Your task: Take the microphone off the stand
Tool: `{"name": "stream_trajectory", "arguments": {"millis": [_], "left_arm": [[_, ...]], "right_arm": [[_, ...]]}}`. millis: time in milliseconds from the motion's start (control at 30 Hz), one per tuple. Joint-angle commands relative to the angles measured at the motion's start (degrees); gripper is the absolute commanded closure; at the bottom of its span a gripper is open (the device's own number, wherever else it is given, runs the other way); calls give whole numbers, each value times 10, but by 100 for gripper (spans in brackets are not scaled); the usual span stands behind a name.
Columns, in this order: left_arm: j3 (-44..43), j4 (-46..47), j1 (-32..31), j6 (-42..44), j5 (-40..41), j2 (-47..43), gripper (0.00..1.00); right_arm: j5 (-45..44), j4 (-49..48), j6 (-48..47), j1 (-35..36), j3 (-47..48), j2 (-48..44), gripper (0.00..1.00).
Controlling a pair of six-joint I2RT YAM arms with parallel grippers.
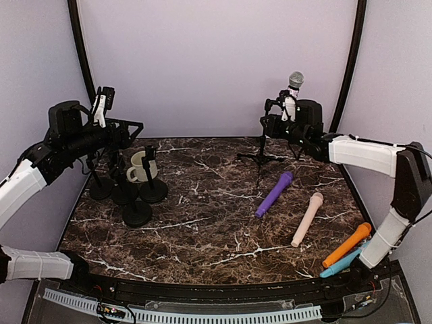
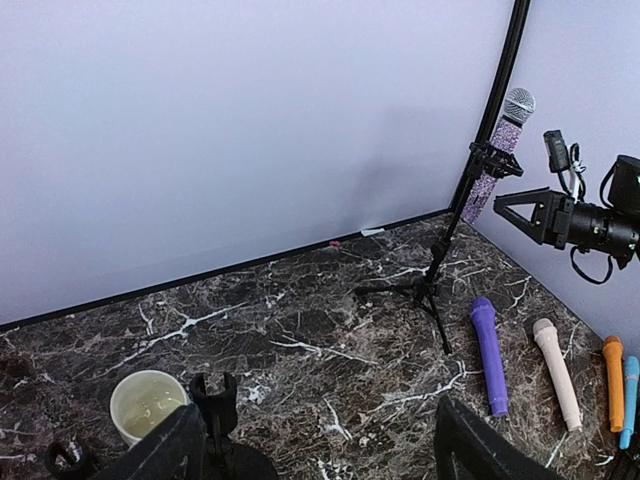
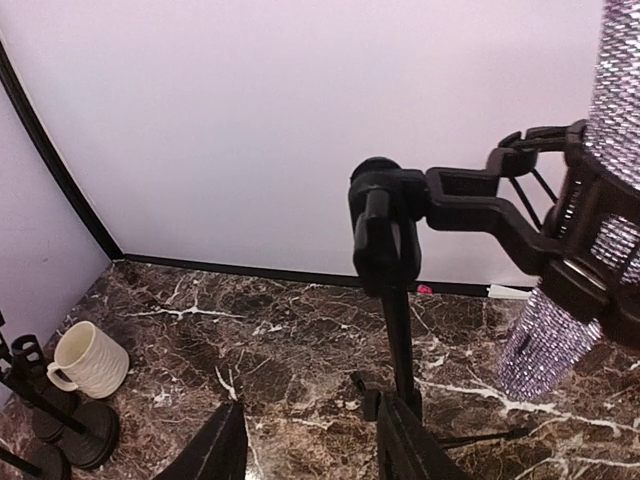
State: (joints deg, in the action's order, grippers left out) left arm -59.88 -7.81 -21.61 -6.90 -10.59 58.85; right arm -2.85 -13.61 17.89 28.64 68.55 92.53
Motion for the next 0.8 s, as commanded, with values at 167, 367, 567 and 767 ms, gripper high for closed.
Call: {"name": "stream_trajectory", "arguments": {"millis": [167,367,567,767], "left_arm": [[22,-39,6,10,57,-60,19],[13,-49,6,21,75,-61,18],[13,-52,6,18,82,-60,18],[25,-54,6,15,92,-67,18]], "right_arm": [[-28,-92,-55,-16,69,97,62],[-31,-108,-73,-16,83,137,70],[-29,-130,-80,-16,92,152,81],[-14,-147,-84,-15,97,162,88]]}}
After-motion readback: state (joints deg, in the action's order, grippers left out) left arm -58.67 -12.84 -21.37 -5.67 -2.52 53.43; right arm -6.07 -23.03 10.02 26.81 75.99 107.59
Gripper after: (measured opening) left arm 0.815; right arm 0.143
